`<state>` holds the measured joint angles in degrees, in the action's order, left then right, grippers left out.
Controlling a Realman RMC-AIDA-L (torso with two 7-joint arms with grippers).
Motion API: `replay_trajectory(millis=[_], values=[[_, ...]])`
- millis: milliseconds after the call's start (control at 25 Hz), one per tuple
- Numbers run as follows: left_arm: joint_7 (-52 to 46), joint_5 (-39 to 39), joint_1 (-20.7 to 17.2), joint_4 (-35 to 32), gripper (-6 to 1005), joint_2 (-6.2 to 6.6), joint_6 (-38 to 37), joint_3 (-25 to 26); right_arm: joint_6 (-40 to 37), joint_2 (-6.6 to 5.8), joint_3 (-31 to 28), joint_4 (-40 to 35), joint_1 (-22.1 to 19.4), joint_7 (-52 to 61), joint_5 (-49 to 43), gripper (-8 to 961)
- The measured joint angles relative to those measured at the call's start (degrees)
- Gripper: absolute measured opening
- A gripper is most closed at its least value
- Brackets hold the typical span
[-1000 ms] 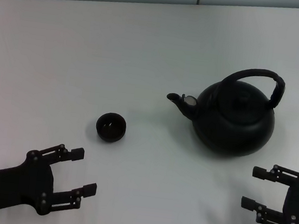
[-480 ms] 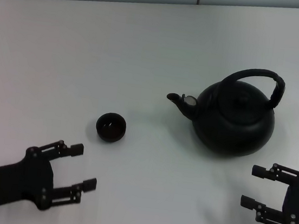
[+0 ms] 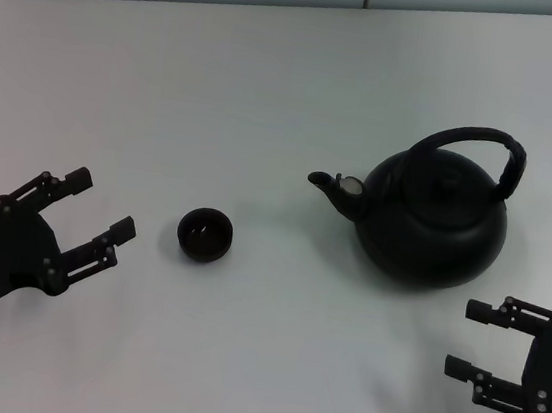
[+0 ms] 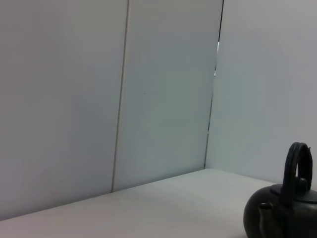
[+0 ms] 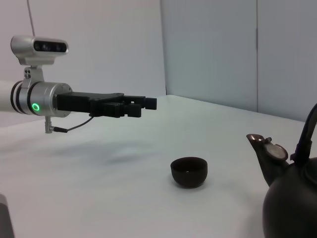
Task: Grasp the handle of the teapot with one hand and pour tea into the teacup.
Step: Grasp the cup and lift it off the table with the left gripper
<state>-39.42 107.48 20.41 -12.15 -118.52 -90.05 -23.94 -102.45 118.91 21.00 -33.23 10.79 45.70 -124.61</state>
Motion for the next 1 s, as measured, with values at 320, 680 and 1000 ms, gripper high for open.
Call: replay_trajectory(millis=[320, 680, 1000], values=[[0.6, 1.0, 0.2, 0.1, 809, 0.05, -0.2, -1.0, 0.0, -0.07, 0.0, -0.1, 0.5, 0.0, 0.0, 666], [6.0, 1.4, 0.5, 0.3, 809, -0.18, 9.3, -7.1, 0.0, -0.09, 0.0, -0.6, 0.6, 0.3, 0.0, 666], [6.2, 1.3, 1.7, 1.4, 809, -0.25, 9.9, -7.5, 0.0, -0.09, -0.1, -0.6, 0.6, 0.4, 0.0, 667]])
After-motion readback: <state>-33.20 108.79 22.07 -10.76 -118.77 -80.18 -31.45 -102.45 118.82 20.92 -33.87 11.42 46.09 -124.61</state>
